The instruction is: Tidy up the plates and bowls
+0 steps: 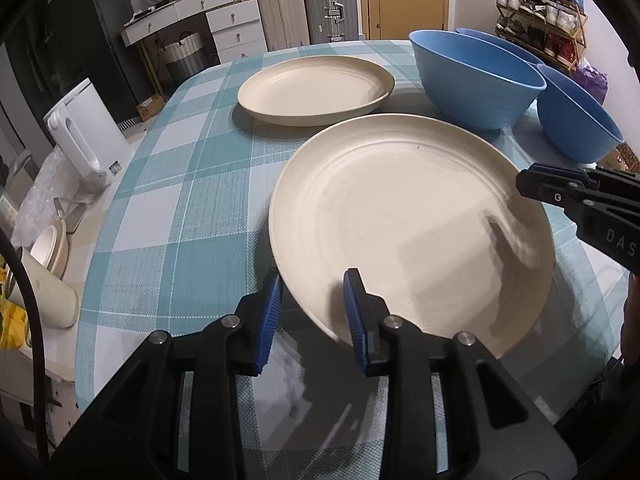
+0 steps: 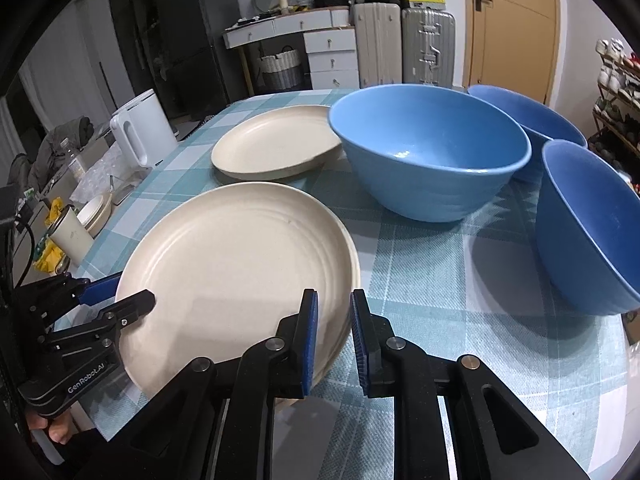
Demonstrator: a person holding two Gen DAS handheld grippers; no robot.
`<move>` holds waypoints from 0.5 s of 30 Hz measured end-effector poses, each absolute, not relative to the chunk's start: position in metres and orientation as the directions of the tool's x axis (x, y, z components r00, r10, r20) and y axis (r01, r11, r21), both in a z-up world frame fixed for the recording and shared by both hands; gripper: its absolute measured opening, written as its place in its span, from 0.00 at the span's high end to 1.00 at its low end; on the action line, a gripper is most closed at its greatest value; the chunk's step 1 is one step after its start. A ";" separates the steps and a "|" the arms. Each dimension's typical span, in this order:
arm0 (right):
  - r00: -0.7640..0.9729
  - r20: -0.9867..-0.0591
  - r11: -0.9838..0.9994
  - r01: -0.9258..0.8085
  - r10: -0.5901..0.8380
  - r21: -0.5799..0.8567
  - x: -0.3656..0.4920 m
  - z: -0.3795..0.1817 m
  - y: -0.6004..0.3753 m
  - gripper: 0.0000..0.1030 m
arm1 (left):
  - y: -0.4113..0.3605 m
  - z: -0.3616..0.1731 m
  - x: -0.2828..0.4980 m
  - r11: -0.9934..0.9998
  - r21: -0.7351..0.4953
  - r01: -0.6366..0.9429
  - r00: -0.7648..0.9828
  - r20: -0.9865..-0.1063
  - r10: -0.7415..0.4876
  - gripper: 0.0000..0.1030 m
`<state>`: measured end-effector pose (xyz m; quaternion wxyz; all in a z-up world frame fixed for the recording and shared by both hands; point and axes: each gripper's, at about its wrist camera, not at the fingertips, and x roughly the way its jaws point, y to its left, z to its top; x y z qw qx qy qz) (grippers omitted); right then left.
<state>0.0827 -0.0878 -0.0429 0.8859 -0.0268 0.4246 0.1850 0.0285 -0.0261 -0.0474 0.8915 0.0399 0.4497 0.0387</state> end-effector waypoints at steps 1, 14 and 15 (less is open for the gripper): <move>0.573 -0.763 0.929 -0.356 0.299 0.098 0.083 -0.043 -0.085 0.83 | -0.026 -0.048 0.029 0.994 0.104 -0.030 0.591 -0.800 0.102 0.72; 0.569 -0.780 0.936 -0.346 0.261 0.061 0.085 -0.048 -0.088 0.77 | 0.010 -0.051 0.035 0.995 -0.053 -0.084 0.578 -0.816 0.005 0.55; 0.568 -0.779 0.936 -0.345 0.266 0.068 0.085 -0.048 -0.089 0.76 | 0.012 -0.051 0.035 0.994 -0.067 -0.085 0.577 -0.816 -0.006 0.55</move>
